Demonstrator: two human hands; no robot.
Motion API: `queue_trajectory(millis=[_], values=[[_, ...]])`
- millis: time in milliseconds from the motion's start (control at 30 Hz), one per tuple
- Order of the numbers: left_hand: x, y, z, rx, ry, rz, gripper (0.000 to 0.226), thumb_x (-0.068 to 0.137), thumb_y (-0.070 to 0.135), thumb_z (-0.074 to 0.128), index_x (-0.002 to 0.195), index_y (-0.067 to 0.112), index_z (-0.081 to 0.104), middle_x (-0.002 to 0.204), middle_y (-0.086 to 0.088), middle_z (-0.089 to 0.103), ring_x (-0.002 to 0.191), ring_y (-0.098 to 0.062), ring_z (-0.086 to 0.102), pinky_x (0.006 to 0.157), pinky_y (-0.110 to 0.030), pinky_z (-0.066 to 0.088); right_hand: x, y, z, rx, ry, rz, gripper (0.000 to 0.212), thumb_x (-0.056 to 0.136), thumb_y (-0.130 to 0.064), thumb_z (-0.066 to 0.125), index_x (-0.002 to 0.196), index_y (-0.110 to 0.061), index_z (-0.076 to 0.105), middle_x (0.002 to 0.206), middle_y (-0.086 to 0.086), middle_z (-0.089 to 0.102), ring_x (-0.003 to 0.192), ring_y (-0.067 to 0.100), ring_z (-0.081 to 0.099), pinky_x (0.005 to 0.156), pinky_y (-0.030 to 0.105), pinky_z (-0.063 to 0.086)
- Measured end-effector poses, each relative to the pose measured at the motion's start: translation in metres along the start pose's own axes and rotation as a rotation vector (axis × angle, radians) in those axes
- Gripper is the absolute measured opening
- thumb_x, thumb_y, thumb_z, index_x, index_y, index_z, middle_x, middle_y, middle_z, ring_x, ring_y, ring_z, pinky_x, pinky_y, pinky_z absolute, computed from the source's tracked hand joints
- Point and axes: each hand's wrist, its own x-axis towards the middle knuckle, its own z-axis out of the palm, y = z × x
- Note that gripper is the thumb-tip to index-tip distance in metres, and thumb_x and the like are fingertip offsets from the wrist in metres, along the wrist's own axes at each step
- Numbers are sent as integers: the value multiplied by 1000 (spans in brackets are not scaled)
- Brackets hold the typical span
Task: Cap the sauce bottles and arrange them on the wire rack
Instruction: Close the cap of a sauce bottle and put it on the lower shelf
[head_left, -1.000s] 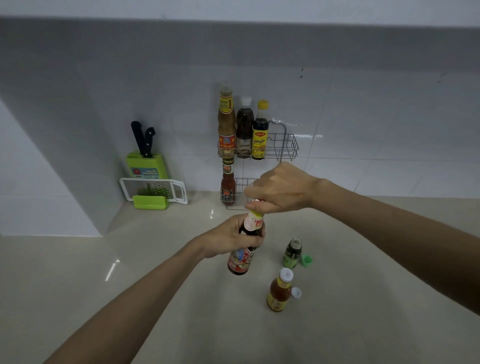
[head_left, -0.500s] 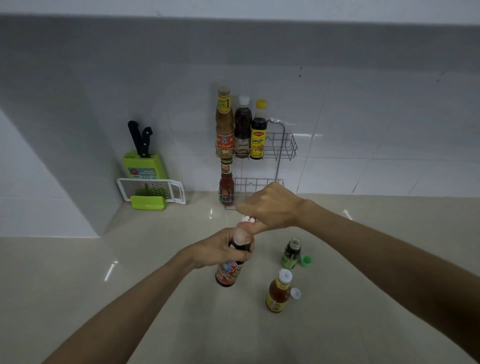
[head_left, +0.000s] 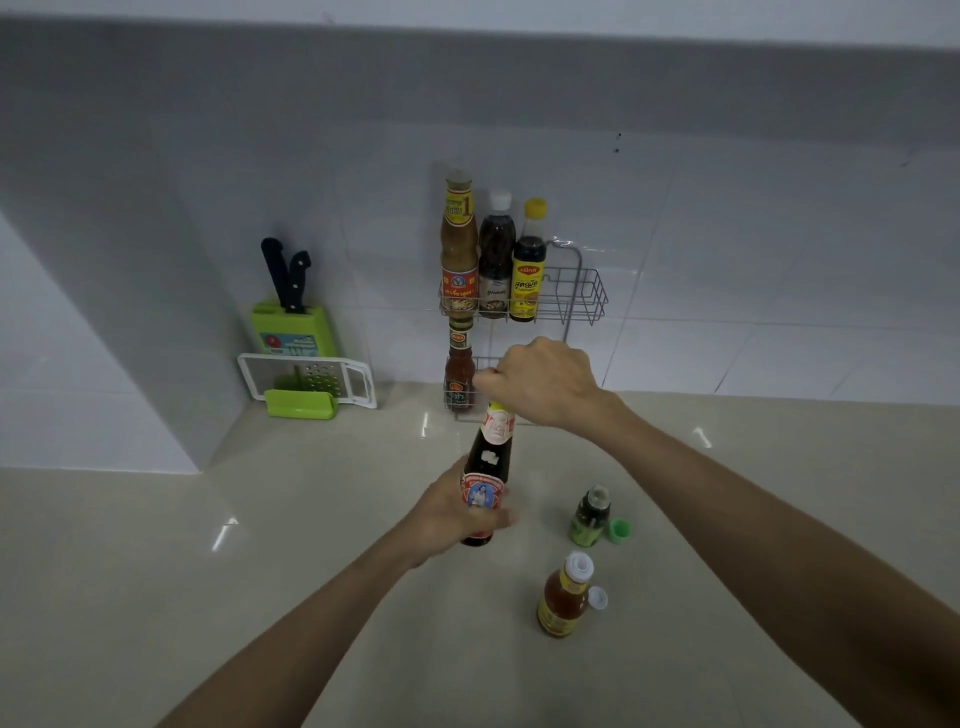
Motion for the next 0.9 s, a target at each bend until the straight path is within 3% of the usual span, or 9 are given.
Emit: queue_trajectory(millis=[100,167,300,367,500,633,700,800,900], values=[[6,-14,-1,-48,96,-11,36,69,15,81,99,18,60,86,-2,69,80,-16,67,73,-27,57,1,2,8,205,53,32,49,85,-65,40,59,-24,47,67,1,57,69,23,57,62,31,42],[13,-16,-2,-82,125,10,29,71,14,80,94,16,61,82,-2,67,77,-16,64,71,-26,55,-5,3,20,451,29,63,47,78,-74,48,71,-27,50,74,-5,61,71,15,59,62,30,46],[25,-15,-7,-80,109,-5,31,71,17,80,95,20,61,84,-1,68,80,-15,66,75,-27,56,-10,10,57,694,-58,107,45,71,-57,72,95,-19,69,87,-6,71,78,11,66,70,34,57],[33,-14,-11,-56,92,-18,39,68,21,83,100,22,61,93,-3,71,88,-19,69,82,-30,57,-2,15,69,715,-35,123,41,71,-55,73,90,-20,69,85,-2,71,77,14,67,70,41,59],[57,-12,-27,-1,-43,-39,67,65,20,85,123,22,50,116,-3,65,110,-20,63,93,-35,54,15,24,78,827,3,183,24,77,-43,73,88,-27,60,85,-5,68,82,17,68,68,43,61],[88,-11,-60,158,-77,-127,87,74,-1,66,147,19,23,154,-3,30,142,-17,27,106,-28,34,45,47,98,978,168,363,19,73,-44,74,80,-34,59,84,-10,66,86,20,68,73,48,60],[105,-8,-74,162,1,-181,87,77,-1,59,150,22,17,157,-1,23,143,-20,24,101,-26,31,61,57,106,946,265,408,18,78,-37,74,84,-27,60,83,-10,64,83,15,65,74,40,59],[135,0,-85,154,66,-226,87,79,1,57,151,24,14,158,-2,21,143,-24,25,98,-27,31,78,62,114,888,361,427,20,83,-28,72,94,-16,59,89,-4,61,82,13,64,64,16,48],[163,9,-91,138,54,-231,90,79,-1,55,152,24,9,159,-5,20,143,-26,23,100,-30,30,92,65,129,901,401,395,20,84,-26,71,83,-31,52,93,-1,60,88,17,62,70,20,49]])
